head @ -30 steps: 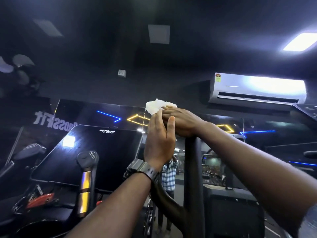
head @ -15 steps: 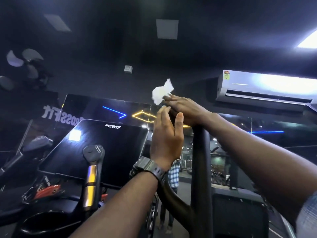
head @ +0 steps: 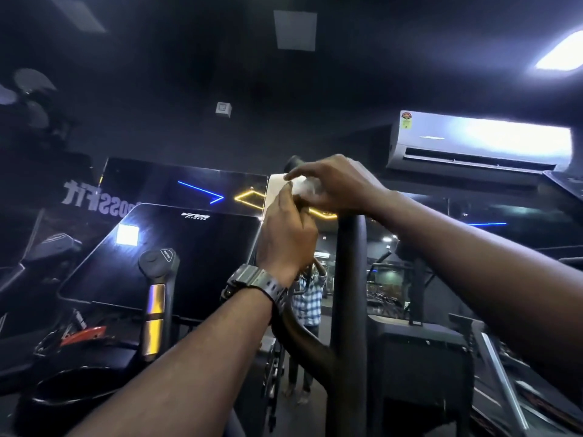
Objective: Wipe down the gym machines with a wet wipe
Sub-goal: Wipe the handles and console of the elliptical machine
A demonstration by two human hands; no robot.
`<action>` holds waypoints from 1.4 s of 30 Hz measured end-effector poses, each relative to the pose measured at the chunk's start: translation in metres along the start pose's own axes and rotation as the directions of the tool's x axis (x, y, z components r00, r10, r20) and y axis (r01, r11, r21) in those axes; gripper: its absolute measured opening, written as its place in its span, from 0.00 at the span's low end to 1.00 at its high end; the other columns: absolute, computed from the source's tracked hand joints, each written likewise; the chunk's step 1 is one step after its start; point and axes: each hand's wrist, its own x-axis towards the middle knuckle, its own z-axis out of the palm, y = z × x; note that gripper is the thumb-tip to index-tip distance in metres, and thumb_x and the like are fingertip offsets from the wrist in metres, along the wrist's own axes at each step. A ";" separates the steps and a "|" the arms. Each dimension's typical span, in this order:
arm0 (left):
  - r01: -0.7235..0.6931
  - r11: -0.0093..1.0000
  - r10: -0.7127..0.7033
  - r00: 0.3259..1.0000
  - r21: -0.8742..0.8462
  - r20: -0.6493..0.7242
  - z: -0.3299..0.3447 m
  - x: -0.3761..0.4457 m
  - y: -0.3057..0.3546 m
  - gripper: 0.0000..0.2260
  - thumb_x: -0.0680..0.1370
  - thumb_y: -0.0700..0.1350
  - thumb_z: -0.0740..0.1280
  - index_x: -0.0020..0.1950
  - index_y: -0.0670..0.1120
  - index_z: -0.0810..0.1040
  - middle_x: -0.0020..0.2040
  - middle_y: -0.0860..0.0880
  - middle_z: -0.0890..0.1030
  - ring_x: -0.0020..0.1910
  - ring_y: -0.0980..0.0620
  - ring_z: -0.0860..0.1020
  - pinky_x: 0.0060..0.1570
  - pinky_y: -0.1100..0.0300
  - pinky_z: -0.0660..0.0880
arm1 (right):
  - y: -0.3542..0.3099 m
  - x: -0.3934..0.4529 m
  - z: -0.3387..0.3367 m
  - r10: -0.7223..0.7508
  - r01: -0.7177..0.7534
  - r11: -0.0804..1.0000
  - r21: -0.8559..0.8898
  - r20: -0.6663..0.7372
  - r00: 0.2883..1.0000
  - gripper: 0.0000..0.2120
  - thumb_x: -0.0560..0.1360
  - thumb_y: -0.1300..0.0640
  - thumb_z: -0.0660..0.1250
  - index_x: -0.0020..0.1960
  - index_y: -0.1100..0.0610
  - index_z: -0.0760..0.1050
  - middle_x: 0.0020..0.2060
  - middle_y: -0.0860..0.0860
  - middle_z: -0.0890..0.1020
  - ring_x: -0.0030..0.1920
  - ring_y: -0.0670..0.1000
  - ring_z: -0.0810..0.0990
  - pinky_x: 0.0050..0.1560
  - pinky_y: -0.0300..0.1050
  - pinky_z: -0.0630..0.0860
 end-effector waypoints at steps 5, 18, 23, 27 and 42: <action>0.209 0.974 -0.198 0.972 -0.081 0.127 -0.007 0.007 0.003 0.17 0.73 0.37 0.65 0.61 0.46 0.70 0.50 0.49 0.78 0.43 0.52 0.76 0.38 0.59 0.70 | -0.012 0.010 0.021 -0.163 0.183 0.978 -0.100 0.181 0.970 0.21 0.80 0.46 0.56 0.62 0.57 0.78 0.65 0.53 0.76 0.67 0.54 0.71 0.66 0.50 0.69; 0.557 0.496 -0.419 0.826 -0.667 0.378 -0.044 -0.063 -0.010 0.22 0.85 0.58 0.55 0.61 0.43 0.80 0.48 0.44 0.86 0.44 0.49 0.84 0.42 0.55 0.81 | -0.034 -0.041 0.029 -0.422 0.408 0.906 0.109 0.273 0.864 0.17 0.83 0.55 0.56 0.68 0.59 0.74 0.68 0.55 0.76 0.72 0.53 0.68 0.76 0.46 0.52; 0.675 0.457 -0.501 0.733 -0.579 0.460 -0.057 -0.077 -0.013 0.32 0.81 0.69 0.50 0.58 0.43 0.79 0.52 0.39 0.84 0.51 0.41 0.82 0.58 0.44 0.78 | -0.032 -0.012 0.035 -0.145 0.162 0.985 -0.066 0.210 0.967 0.19 0.84 0.52 0.53 0.69 0.58 0.73 0.70 0.52 0.74 0.75 0.52 0.63 0.77 0.49 0.51; 0.666 0.442 -0.527 0.735 -0.600 0.428 -0.068 -0.082 -0.017 0.38 0.79 0.72 0.48 0.59 0.42 0.79 0.45 0.45 0.86 0.45 0.49 0.84 0.49 0.52 0.79 | -0.072 -0.048 0.039 -0.241 0.236 0.971 0.048 0.192 0.951 0.16 0.83 0.56 0.56 0.62 0.61 0.78 0.63 0.55 0.79 0.71 0.56 0.69 0.76 0.46 0.47; 0.639 0.617 -0.579 0.764 -0.459 0.284 -0.083 -0.086 0.001 0.35 0.79 0.72 0.48 0.51 0.44 0.79 0.43 0.44 0.83 0.42 0.47 0.83 0.40 0.54 0.79 | -0.140 -0.099 0.026 0.266 -0.340 0.887 0.313 0.257 0.929 0.26 0.84 0.61 0.53 0.77 0.70 0.50 0.78 0.65 0.48 0.78 0.62 0.52 0.77 0.50 0.49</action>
